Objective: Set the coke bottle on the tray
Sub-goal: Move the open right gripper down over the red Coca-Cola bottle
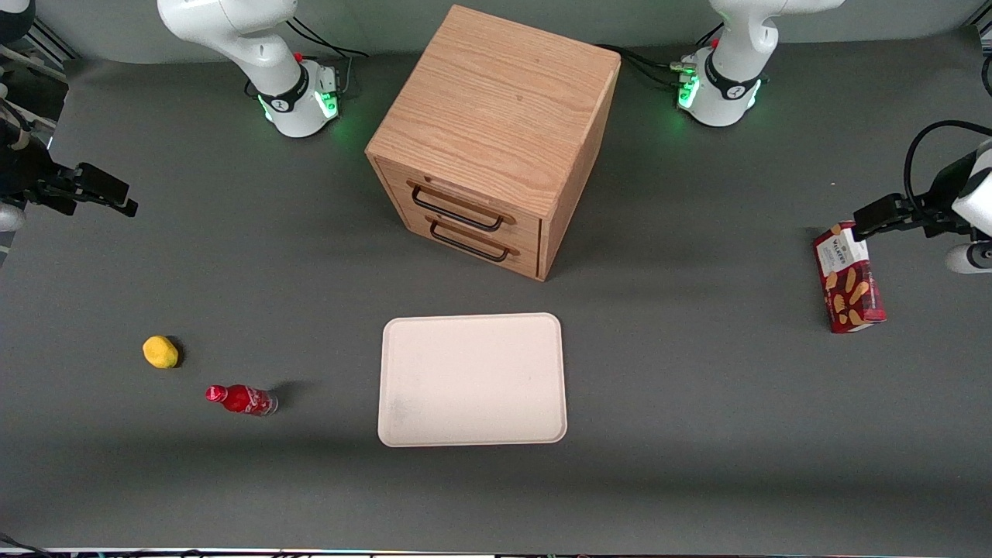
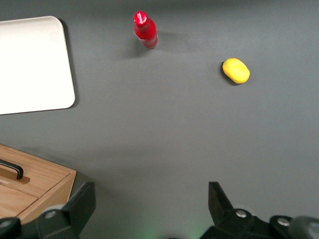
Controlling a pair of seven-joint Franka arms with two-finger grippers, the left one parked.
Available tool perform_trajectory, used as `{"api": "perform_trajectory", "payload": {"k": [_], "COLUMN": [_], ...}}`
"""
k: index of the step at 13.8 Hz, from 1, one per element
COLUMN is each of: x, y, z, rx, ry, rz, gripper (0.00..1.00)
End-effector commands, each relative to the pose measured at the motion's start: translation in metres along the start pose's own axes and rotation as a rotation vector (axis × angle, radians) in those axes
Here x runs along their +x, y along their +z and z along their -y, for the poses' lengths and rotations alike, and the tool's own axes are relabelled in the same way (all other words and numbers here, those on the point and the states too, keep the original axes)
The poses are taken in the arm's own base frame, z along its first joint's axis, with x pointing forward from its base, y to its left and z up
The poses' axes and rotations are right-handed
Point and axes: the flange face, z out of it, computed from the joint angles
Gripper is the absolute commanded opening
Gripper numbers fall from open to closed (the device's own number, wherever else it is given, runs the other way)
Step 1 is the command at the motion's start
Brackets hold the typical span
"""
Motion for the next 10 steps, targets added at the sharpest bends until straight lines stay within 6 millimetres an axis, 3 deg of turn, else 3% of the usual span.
{"api": "perform_trajectory", "payload": {"k": [1,5,7,10], "x": [0.004,0.012,0.034,0.073], "y": [-0.004,-0.001,-0.005,0.006], "z": [0.004,0.007,0.013,0.026], "rx": [-0.031,-0.032,-0.046,-0.075], "ry": [0.025,0.022,0.007,-0.048], "rz": [0.012,0.010,-0.010,-0.007], "gripper": [1.00,1.00,1.00,1.00]}}
